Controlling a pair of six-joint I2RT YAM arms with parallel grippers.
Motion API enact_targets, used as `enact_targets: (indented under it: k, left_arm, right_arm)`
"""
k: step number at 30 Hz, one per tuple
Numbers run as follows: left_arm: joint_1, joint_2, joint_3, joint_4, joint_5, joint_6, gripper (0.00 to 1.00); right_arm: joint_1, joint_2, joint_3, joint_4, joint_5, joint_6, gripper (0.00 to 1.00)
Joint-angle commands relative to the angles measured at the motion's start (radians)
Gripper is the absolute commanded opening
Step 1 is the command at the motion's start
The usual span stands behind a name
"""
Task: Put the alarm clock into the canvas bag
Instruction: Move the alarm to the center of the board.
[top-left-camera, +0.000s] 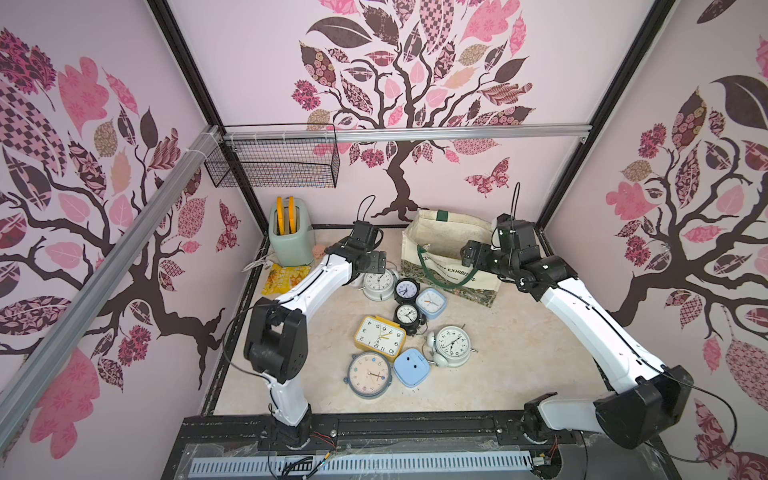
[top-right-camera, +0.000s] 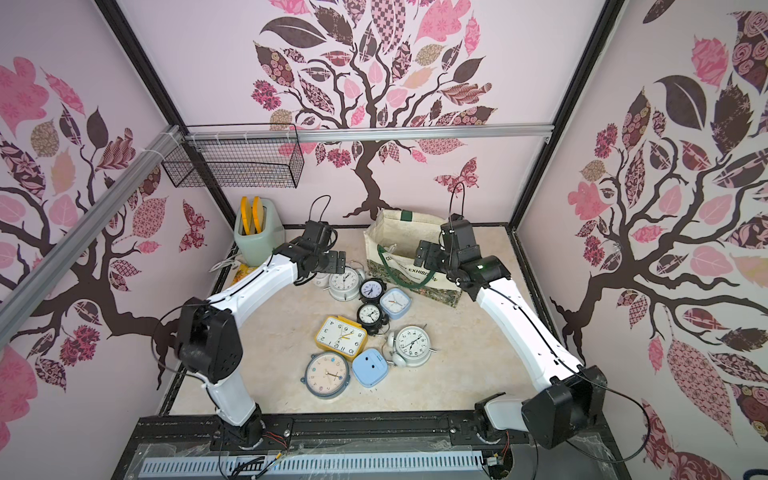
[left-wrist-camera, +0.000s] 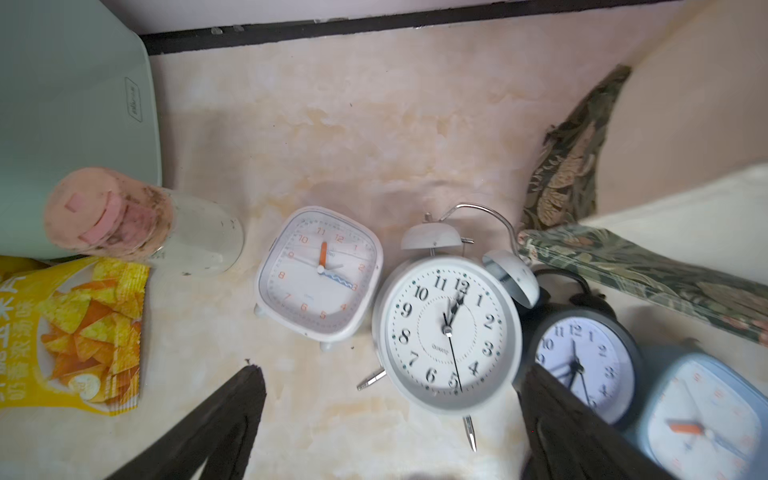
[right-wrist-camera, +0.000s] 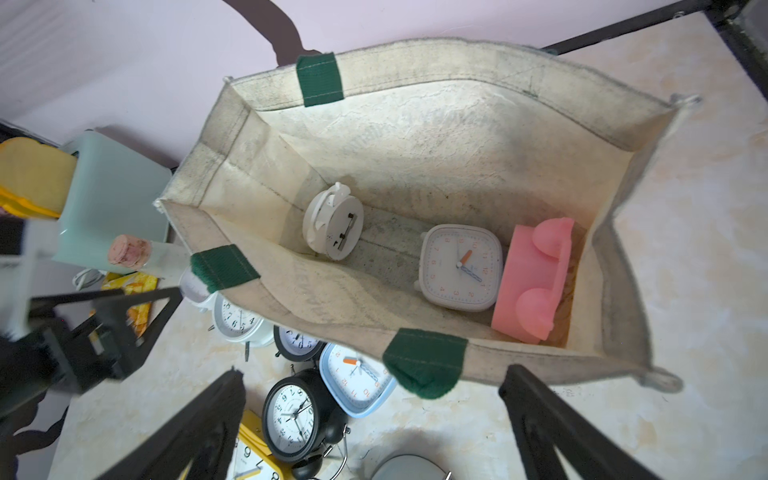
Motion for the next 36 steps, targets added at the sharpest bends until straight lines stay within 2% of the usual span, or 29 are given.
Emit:
enact_targets:
  k: [1, 8, 10, 17, 33, 36]
  left_arm:
    - [0.041, 0.098, 0.133, -0.048, 0.002, 0.036, 0.98]
    - [0.097, 0.326, 0.332, -0.046, 0.018, 0.082, 0.98]
    - [0.1, 0.363, 0.355, -0.021, -0.007, 0.104, 0.98]
    - [0.131, 0.466, 0.448, -0.009, 0.01, 0.101, 0.98]
    - [0.152, 0.47, 0.38, -0.041, 0.029, 0.093, 0.97]
    - [0.154, 0.455, 0.323, -0.039, 0.031, 0.093, 0.97]
  right_arm:
    - [0.023, -0.046, -0.016, 0.008, -0.042, 0.013, 1.0]
    - [0.06, -0.066, -0.063, 0.008, -0.105, 0.006, 1.0]
    - [0.065, -0.071, -0.069, 0.008, -0.118, 0.005, 1.0]
    - [0.071, -0.07, -0.082, 0.005, -0.147, 0.001, 1.0]
    - [0.072, -0.064, -0.106, 0.029, -0.206, 0.013, 1.0]
    - [0.073, -0.073, -0.11, 0.032, -0.213, 0.015, 1.0]
